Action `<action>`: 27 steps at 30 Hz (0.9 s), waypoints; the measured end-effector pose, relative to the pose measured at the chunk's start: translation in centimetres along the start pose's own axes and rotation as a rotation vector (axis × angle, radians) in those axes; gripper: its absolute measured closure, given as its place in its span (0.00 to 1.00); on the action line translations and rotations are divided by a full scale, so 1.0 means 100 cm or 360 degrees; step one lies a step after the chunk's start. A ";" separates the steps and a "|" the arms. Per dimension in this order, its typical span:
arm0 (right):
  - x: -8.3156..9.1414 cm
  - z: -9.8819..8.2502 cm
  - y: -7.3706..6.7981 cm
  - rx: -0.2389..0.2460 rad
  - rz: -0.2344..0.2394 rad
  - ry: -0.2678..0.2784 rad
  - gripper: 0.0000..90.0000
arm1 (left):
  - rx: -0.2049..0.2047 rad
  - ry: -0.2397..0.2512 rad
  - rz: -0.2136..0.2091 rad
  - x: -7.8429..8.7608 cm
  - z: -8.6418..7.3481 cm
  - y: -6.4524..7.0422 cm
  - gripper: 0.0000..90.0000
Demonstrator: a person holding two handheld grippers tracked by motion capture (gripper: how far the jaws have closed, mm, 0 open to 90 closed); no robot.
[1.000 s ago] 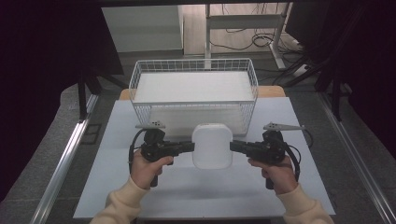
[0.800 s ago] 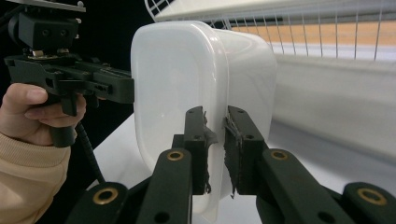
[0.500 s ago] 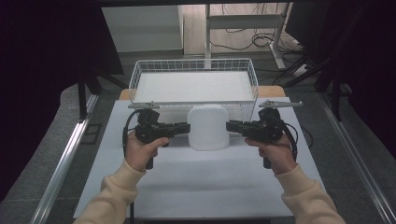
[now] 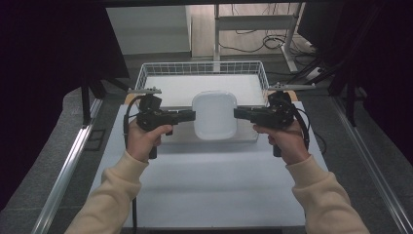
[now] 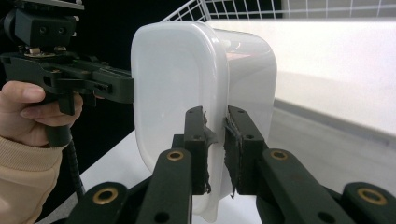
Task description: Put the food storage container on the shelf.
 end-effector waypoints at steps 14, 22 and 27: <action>-0.009 0.039 0.009 0.0029 -0.0015 -0.0014 0.88 | -0.0002 0.0006 -0.0004 -0.001 0.036 -0.017 0.89; -0.018 0.062 0.023 -0.0004 -0.0016 -0.0023 0.87 | 0.0035 -0.0016 -0.0014 -0.007 0.060 -0.032 0.89; -0.029 0.077 0.033 -0.0034 -0.0013 -0.0023 0.87 | 0.0046 -0.0032 -0.0007 -0.009 0.077 -0.046 0.89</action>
Point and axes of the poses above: each handheld gripper's, and its own axes: x roughly backward along the jaws, z roughly out of its top, y roughly to its right, the point moved 7 cm from there along -x, roughly forward along the jaws, and after that the axes turned 8 degrees about z, right-handed, at the moved point
